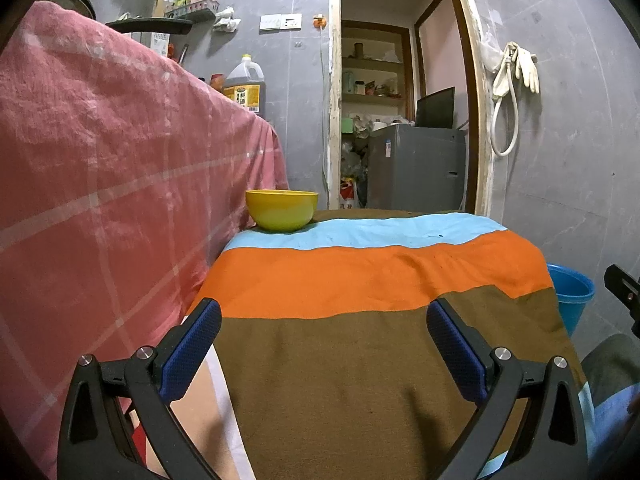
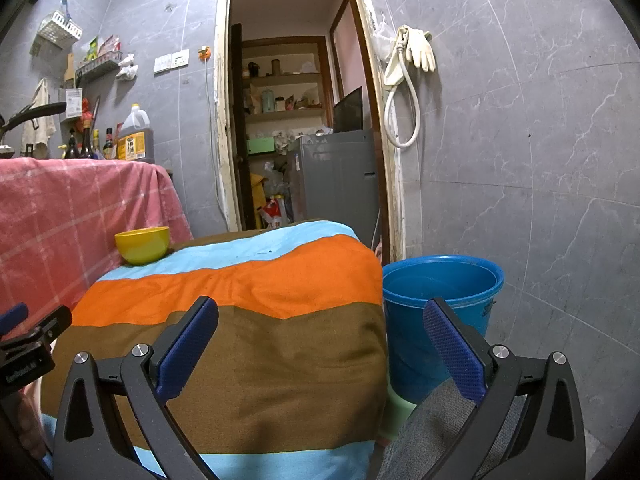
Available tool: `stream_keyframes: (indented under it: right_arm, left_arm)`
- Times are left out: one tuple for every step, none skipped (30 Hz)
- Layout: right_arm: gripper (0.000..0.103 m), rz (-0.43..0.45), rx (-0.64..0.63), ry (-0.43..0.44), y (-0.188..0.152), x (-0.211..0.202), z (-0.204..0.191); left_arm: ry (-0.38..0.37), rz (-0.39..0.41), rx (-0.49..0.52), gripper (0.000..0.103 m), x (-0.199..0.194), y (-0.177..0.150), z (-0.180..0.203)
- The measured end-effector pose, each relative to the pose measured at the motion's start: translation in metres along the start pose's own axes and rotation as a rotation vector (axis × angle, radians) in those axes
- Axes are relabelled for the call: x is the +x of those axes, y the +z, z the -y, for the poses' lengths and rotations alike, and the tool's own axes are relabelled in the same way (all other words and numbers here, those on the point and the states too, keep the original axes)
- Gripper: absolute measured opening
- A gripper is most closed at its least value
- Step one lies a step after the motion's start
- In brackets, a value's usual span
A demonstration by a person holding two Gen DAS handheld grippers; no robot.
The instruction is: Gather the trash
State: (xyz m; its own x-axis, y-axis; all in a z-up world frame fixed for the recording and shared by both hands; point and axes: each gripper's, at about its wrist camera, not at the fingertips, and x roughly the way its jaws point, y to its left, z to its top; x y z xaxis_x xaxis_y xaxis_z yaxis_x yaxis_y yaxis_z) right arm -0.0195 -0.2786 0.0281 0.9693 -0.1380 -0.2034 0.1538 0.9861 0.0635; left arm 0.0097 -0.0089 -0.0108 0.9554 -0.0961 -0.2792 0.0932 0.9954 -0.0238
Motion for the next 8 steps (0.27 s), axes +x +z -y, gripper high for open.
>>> stream_keyframes:
  right_arm:
    - [0.103, 0.000, 0.000, 0.000, 0.0000, -0.0001, -0.0001]
    - [0.103, -0.001, 0.000, 0.000, 0.0002, 0.0001, 0.0000]
    - [0.103, -0.001, 0.001, 0.000, 0.0002, -0.0001, 0.0000]
    - [0.103, -0.001, 0.001, 0.000, 0.0002, -0.0002, -0.0001]
    - [0.103, 0.000, 0.001, 0.000, 0.0007, 0.0003, 0.0003]
    - [0.103, -0.001, 0.001, 0.000, 0.0005, 0.0000, 0.0000]
    - [0.103, -0.001, 0.000, 0.000, 0.0005, -0.0002, -0.0001]
    - [0.103, -0.001, 0.000, 0.000, 0.0007, 0.0000, 0.0001]
  left_arm:
    - [0.002, 0.000, -0.001, 0.101, -0.0001, -0.0002, -0.0001]
    - [0.002, 0.000, -0.002, 0.101, 0.0002, -0.0001, -0.0005]
    - [0.004, 0.000, -0.004, 0.101, 0.0005, 0.0002, -0.0009]
    - [0.004, 0.000, -0.005, 0.101, 0.0005, 0.0001, -0.0010]
    - [0.004, -0.001, -0.006, 0.101, 0.0009, 0.0005, -0.0014]
    - [0.003, -0.001, -0.006, 0.101, 0.0010, 0.0006, -0.0015]
    - [0.002, -0.002, -0.005, 0.101, 0.0010, 0.0004, -0.0011]
    - [0.001, -0.002, -0.003, 0.101, 0.0010, 0.0007, -0.0011]
